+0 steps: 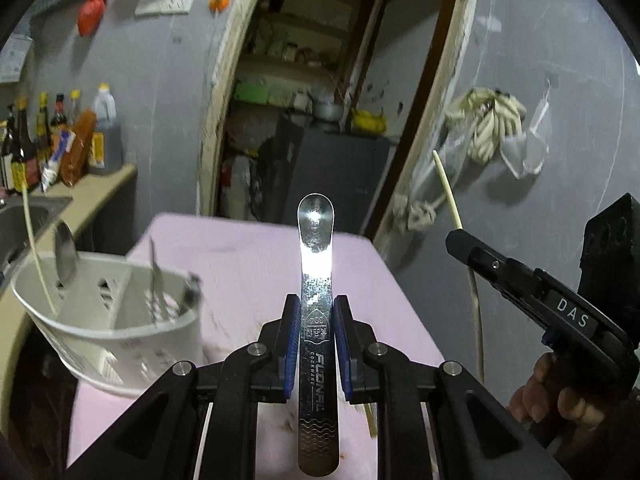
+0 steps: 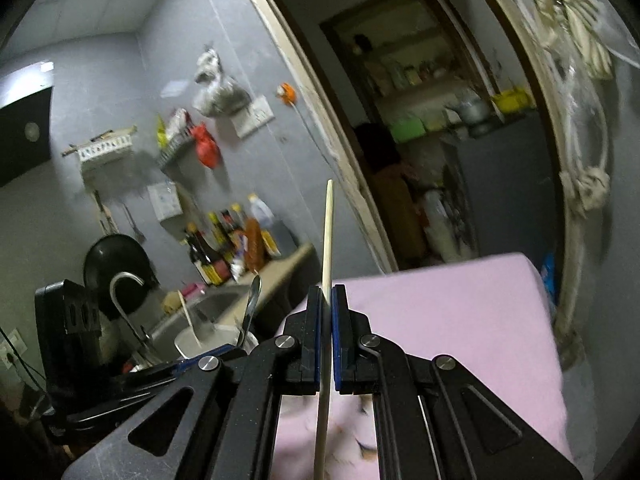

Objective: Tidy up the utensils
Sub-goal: 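Lift the spoon and chopstick up over the white holder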

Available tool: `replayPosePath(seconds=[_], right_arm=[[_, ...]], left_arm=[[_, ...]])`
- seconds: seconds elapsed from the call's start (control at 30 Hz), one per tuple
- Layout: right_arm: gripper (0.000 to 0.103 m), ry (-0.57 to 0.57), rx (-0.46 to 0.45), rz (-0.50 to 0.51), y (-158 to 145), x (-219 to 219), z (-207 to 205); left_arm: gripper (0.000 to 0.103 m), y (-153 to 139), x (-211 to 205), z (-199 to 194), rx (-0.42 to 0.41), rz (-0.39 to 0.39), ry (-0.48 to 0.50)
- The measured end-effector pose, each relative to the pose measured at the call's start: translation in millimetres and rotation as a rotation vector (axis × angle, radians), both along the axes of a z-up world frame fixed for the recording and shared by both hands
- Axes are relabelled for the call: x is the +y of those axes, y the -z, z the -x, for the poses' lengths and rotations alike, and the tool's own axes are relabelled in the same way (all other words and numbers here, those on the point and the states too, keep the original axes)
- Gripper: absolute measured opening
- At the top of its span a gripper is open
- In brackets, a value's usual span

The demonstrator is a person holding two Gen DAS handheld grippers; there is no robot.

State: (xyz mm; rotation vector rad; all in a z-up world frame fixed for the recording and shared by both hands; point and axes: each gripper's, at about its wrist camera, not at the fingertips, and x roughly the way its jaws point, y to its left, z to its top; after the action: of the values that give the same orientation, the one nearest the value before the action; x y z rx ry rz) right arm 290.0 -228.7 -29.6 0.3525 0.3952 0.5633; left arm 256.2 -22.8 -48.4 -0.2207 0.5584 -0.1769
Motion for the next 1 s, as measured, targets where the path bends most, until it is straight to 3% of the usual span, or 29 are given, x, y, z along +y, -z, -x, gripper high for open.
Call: replayPosePath(seconds=[0.3, 0.53, 0.8, 1.0], right_arm=[[0.004, -0.010, -0.098, -0.074, -30.5, 65.6, -22.9], [0.004, 0.009, -0.092, -0.107, -33.8, 121.1, -38.8], [0.004, 0.135, -0.071, -0.173, -12.7, 160.2, -45.3], [0.004, 0.237, -0.099, -0.160, 7.6, 176.2, -42.7]], left_arm=[[0.016, -41.4, 62.9, -4.3, -0.153, 0.040, -0.131], [0.016, -55.2, 128.5, -6.3, -0.208, 0.075, -0.254], [0.016, -42.4, 200.8, -9.2, -0.215, 0.142, -0.382], [0.016, -21.6, 233.9, -13.8, -0.213, 0.211, -0.436]])
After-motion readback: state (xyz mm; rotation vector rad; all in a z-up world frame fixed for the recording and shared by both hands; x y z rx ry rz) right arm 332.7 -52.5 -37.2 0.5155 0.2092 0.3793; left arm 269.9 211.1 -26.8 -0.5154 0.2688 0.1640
